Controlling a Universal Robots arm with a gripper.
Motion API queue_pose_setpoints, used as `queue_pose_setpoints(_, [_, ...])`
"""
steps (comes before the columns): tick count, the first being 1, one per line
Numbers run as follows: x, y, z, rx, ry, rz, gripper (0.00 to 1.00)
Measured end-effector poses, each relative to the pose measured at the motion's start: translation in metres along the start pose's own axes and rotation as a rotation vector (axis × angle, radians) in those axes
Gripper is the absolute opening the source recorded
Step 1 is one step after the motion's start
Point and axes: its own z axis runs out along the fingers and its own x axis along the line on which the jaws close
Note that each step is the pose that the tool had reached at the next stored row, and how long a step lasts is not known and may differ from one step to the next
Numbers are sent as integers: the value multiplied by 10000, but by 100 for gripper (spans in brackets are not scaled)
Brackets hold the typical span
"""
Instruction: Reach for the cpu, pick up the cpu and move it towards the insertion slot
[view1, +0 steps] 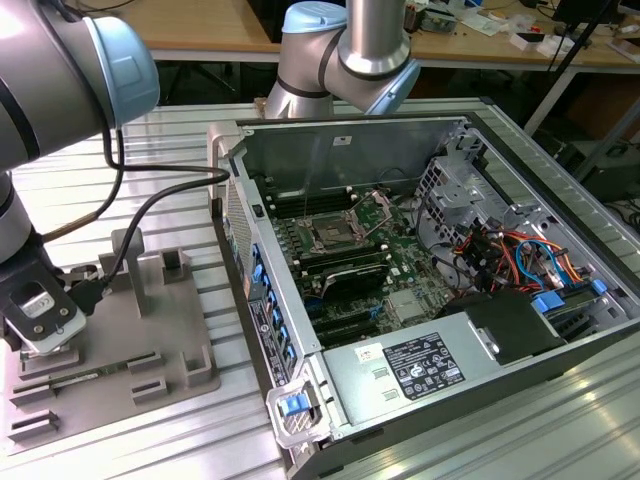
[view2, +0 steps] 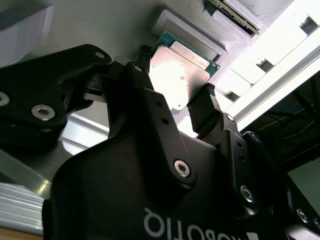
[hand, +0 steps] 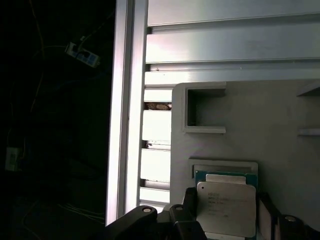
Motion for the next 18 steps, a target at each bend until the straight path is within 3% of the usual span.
queue_pose_setpoints(18, [-12,2,-71,-17,217,7,55])
